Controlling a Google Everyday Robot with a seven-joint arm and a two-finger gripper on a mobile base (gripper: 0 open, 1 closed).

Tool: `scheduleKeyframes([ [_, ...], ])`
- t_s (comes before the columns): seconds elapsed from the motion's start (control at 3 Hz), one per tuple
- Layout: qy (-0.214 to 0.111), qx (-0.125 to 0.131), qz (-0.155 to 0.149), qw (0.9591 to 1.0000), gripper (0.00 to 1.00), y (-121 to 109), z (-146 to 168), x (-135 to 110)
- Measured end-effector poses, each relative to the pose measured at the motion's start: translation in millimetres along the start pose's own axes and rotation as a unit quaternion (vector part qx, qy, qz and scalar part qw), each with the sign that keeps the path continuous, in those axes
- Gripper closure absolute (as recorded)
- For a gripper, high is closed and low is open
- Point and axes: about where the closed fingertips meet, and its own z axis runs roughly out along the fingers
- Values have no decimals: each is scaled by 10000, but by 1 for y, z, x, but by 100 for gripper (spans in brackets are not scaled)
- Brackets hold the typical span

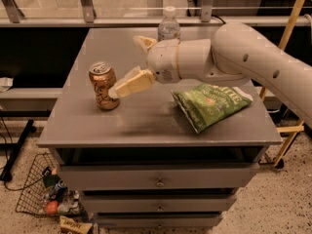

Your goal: Place orange can upright

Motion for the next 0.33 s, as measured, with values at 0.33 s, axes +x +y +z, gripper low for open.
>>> scheduleKeyframes([
  [0.33,187,375,-21,9991,0,-12,-50,-12],
])
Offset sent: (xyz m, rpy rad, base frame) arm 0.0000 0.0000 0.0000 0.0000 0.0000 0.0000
